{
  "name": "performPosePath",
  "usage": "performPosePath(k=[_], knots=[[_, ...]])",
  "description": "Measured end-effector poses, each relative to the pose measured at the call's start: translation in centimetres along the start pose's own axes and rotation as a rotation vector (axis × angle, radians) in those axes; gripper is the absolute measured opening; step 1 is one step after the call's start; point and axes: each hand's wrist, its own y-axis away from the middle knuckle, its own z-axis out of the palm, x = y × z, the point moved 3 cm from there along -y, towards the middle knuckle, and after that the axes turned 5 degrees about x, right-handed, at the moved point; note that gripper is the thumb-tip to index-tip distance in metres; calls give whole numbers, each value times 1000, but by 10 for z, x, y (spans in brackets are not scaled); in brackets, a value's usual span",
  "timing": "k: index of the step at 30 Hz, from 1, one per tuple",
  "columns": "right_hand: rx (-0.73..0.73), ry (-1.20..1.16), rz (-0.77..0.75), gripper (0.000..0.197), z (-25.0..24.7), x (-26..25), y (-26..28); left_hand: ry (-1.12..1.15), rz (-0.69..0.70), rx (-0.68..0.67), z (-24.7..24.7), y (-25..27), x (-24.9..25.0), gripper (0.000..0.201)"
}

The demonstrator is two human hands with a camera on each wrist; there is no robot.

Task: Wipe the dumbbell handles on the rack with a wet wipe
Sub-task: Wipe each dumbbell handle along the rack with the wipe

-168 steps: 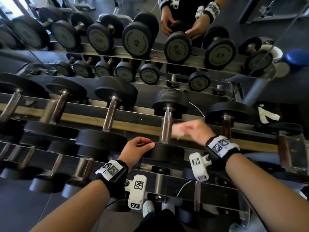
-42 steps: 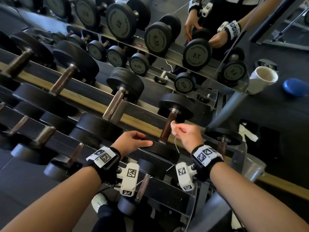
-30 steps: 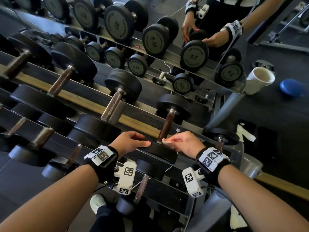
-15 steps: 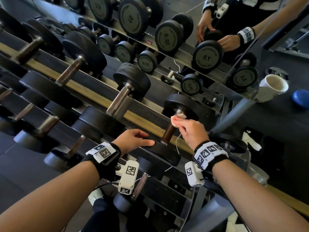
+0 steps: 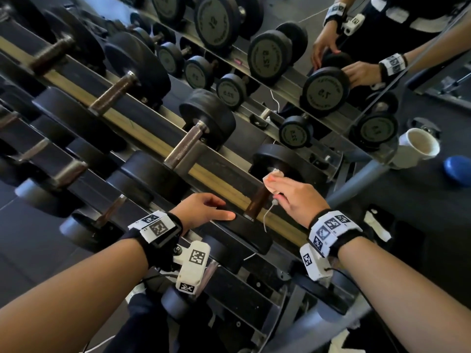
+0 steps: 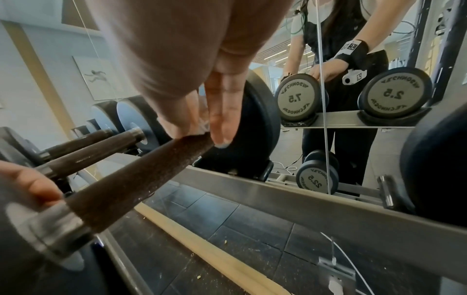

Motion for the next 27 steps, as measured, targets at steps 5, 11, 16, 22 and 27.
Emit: performPosePath(k=[5, 11, 16, 22, 27], knots=[[52, -72, 74, 34, 6, 5, -3, 16, 10, -11, 0, -1, -2, 48], [-149, -99, -92, 32, 23, -20, 6, 59, 1, -18, 1, -1, -4, 54], [-35, 409, -408, 26, 5, -28, -13, 50, 2, -16, 1, -1, -4, 54], [-142, 259, -364, 34, 14, -24, -13, 67, -4, -20, 1, -1, -4, 54], [-238, 245, -329, 48, 10, -16, -20, 146, -24, -42, 4, 1, -5, 51]])
